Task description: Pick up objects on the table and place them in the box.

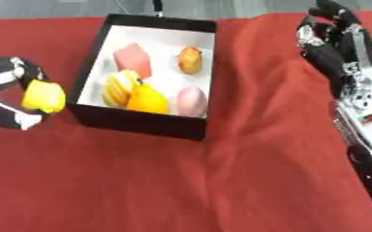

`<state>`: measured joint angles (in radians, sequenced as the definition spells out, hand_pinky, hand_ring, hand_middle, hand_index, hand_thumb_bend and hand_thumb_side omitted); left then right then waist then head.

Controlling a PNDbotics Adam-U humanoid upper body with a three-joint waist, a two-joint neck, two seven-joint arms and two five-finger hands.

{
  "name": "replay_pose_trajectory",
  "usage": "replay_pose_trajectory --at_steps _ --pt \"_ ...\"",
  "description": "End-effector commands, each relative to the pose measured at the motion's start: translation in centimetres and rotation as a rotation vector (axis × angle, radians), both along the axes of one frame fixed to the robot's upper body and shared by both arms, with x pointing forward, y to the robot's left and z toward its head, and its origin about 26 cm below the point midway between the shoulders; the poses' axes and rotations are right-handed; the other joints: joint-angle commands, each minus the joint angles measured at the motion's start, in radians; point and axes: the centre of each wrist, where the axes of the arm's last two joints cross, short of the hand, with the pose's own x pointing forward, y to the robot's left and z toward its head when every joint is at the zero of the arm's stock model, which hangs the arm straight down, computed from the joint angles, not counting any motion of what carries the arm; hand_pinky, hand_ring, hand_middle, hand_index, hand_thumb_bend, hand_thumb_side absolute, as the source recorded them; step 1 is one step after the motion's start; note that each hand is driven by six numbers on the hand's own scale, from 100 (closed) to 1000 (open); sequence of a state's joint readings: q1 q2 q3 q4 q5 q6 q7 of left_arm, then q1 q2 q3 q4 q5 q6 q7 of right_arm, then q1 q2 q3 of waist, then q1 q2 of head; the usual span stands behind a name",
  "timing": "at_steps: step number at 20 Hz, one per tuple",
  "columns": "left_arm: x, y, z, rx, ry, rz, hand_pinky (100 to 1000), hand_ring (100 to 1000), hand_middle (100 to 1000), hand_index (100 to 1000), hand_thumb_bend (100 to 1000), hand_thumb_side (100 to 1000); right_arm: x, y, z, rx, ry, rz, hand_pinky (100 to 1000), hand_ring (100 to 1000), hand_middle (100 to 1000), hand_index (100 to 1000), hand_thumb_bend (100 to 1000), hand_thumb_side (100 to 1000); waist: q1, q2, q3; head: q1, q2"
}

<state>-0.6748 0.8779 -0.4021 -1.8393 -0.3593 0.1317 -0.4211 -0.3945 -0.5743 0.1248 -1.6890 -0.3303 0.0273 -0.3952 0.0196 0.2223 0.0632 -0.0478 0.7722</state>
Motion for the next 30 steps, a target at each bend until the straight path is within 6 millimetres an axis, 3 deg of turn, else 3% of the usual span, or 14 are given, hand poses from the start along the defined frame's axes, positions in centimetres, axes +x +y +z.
replay_pose_trajectory --at_steps 1,3,6,9,13,23,26,29,30 --pt "-2.2 -1.8 5.0 -0.036 -0.164 -0.105 661 654 601 519 203 100 -0.3 -1.0 1.8 -0.019 -0.053 -0.019 950 755 773 843 100 191 0.002 -0.025 0.002 -0.009 -0.002" --pt "-1.8 -4.0 6.4 -0.043 -0.193 -0.174 660 653 600 521 204 100 -0.3 -1.2 2.1 -0.023 -0.064 -0.022 949 756 773 843 100 187 0.001 -0.03 0.002 -0.014 -0.002" --pt "0.9 -7.1 6.4 -0.038 -0.157 -0.227 656 651 600 530 187 100 -0.3 -1.2 2.7 -0.025 -0.082 -0.02 949 756 773 843 100 181 -0.001 -0.034 0.001 -0.019 -0.002" --pt "4.3 -9.5 5.0 -0.016 -0.124 -0.234 657 651 599 532 183 100 -0.3 -1.0 3.0 -0.025 -0.087 -0.011 949 756 773 843 100 181 -0.004 -0.035 -0.005 -0.041 -0.002" --pt "7.4 -11.1 2.6 -0.008 -0.125 -0.218 654 649 598 533 183 100 -0.3 -0.7 3.0 -0.021 -0.083 -0.003 949 756 773 843 100 183 -0.01 -0.032 -0.012 -0.039 -0.002" --pt "12.1 -12.3 -3.3 0.047 -0.073 -0.131 663 664 616 584 267 100 -0.3 0.1 3.1 -0.015 -0.086 0.017 947 755 772 842 100 180 -0.016 -0.031 -0.02 -0.006 -0.002" --pt "12.6 -12.1 -4.2 0.053 -0.07 -0.12 678 683 638 626 319 159 -0.3 0.2 3.1 -0.014 -0.083 0.018 947 755 772 842 100 178 -0.017 -0.032 -0.02 -0.006 -0.002" --pt "12.7 -12.0 -4.5 0.06 -0.078 -0.111 709 722 698 755 423 291 -0.2 0.2 2.9 -0.013 -0.078 0.019 947 755 771 842 100 178 -0.018 -0.032 -0.019 -0.007 -0.002" --pt "12.7 -11.9 -4.5 0.063 -0.082 -0.106 727 742 724 813 514 395 -0.2 0.2 2.9 -0.013 -0.077 0.018 947 755 771 842 100 178 -0.018 -0.032 -0.019 -0.006 -0.002"
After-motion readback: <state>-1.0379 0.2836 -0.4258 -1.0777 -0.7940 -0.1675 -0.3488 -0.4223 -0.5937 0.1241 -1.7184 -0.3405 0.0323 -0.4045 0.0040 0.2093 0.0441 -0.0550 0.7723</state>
